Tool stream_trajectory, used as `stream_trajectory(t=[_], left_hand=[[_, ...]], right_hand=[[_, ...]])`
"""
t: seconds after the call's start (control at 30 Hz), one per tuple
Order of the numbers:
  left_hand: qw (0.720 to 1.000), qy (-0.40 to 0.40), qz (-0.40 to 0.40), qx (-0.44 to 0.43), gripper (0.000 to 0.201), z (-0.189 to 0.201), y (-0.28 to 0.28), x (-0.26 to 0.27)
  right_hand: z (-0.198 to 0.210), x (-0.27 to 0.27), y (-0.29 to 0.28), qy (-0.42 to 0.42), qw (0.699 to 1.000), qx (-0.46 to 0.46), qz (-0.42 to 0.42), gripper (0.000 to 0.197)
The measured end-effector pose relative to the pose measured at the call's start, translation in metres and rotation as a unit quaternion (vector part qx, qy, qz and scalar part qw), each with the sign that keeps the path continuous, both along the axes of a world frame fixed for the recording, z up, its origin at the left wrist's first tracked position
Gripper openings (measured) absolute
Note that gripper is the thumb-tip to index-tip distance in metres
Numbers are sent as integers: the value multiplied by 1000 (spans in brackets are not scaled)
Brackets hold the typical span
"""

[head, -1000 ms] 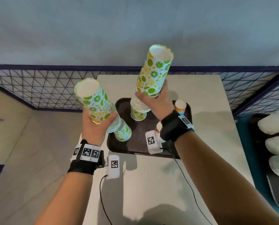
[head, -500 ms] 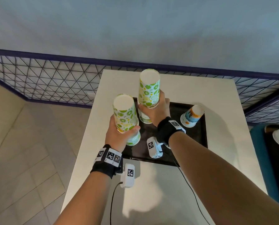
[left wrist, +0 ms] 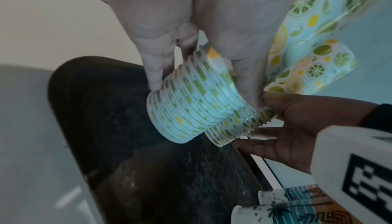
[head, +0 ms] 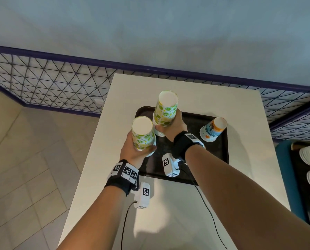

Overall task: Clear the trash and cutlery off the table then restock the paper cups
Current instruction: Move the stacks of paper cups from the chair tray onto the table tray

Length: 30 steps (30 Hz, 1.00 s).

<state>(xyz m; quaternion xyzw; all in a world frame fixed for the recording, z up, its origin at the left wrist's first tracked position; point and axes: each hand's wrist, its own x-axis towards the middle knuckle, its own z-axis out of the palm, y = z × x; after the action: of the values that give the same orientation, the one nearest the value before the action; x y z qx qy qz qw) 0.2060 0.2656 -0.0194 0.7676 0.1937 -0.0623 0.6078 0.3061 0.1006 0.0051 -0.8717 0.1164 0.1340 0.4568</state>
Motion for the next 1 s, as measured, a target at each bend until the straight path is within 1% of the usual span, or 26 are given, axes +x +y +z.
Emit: stream_trajectory(t=[0.07,0.17,0.23,0.3,0.37,0.47,0.53,0.6,0.67,0.73,0.77,0.83,0.87,1.0], left_hand=[[1000,-14,-5,16,114,6,-1,-2],[999,-29,22,27,133,21,-1,-13],[997,-27,53,52,137,33,0,-26],[992,-48,82,88,135,49,-3,-43],[984,-94,102,114,128,70,-11,-63],[972,-161,104,134,105,101,-34,-91],[971,-192,72,126,89,118,-59,-107],[969,-211,23,124,75,129,-92,-116],[968,-212,-23,131,67,135,-130,-121],[969,-209,-59,115,63,138,-174,-122],[969,-210,-77,101,61,139,-198,-122],[968,-207,-116,82,58,135,-248,-122],[966,-205,-138,77,60,132,-272,-122],[945,-208,-246,55,64,126,-374,-121]], right_hand=[[5,-3,-1,0,1000,3,-4,104],[23,-11,-5,4,1000,11,-9,115],[38,-22,-11,-12,1000,22,-12,112],[53,-38,-23,-44,998,50,-13,104],[68,-58,-41,-83,992,97,-24,92],[95,-94,-82,-138,975,173,-35,70],[104,-121,-121,-173,970,168,-31,56],[104,-148,-168,-198,968,151,-38,44],[100,-176,-218,-194,968,148,-62,32],[91,-203,-272,-176,972,130,-88,26],[84,-217,-300,-170,974,116,-96,27],[69,-246,-356,-165,976,81,-115,41],[60,-259,-383,-154,978,59,-131,44],[32,-303,-472,-73,977,12,-201,38]])
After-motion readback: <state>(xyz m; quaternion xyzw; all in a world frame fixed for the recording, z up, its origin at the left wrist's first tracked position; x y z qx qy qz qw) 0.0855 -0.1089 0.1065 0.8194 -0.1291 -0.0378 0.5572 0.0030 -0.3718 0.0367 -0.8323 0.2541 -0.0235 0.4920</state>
